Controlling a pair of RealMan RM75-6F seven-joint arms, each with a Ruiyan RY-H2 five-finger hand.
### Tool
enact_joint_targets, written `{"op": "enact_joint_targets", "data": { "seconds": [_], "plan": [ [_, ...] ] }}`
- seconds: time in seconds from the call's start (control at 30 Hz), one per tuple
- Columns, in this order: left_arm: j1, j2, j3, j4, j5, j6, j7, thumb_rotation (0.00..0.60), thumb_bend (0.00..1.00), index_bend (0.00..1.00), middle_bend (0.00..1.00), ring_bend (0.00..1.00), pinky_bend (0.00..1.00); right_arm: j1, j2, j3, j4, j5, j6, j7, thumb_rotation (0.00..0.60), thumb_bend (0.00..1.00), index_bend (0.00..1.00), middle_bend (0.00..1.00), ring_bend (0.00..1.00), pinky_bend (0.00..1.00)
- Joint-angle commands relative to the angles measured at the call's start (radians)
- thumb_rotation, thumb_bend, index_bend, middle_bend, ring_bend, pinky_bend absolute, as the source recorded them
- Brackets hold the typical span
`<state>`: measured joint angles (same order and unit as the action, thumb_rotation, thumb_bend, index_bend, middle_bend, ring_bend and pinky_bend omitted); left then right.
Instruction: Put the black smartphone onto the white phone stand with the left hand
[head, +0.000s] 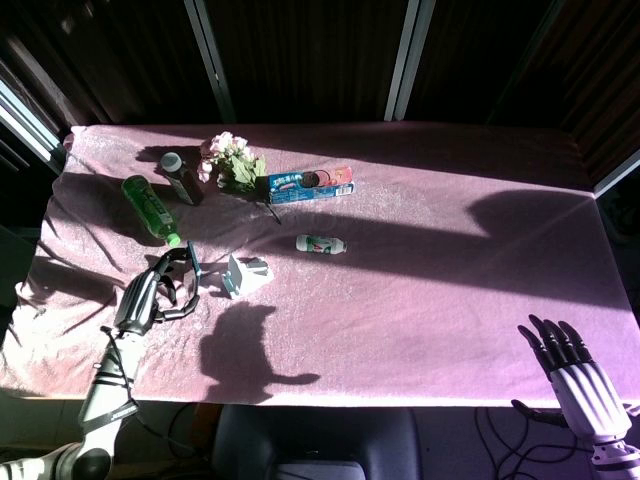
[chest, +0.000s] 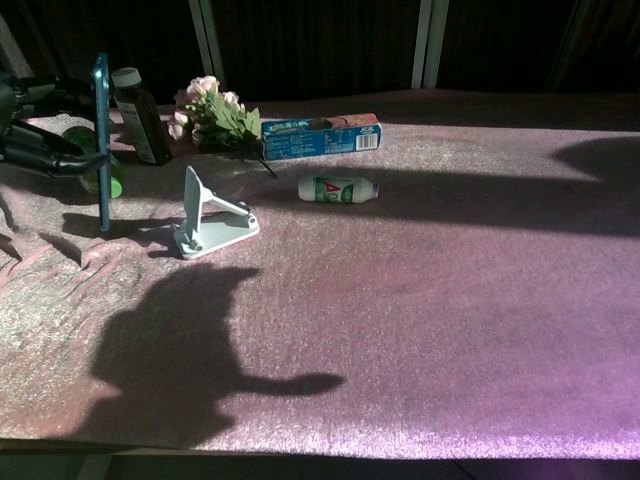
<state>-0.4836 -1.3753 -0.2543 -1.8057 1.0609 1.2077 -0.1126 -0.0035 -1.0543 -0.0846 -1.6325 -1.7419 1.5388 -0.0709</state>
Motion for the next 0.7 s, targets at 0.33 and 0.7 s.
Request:
{"op": "enact_joint_targets", "data": {
  "seconds": [0.33,0.7],
  "plan": [
    [-0.074,-0.253,-0.082,0.213,-0.037,0.021,0.042,0.600,0.36,0.88,1.00,0.70,0.25,0.000,0.005,0.000,0.004,0.000,0.004,0.015,0.600,0.13,0.00,0.00,0.00,0.00],
    [-0.080,-0.363,-0.105,0.356,-0.020,0.036,-0.032,0.600,0.36,0.88,1.00,0.70,0.25,-0.001,0.006,0.000,0.006,-0.001,0.007,0.020,0.600,0.13,0.00,0.00,0.00,0.00]
  ]
}}
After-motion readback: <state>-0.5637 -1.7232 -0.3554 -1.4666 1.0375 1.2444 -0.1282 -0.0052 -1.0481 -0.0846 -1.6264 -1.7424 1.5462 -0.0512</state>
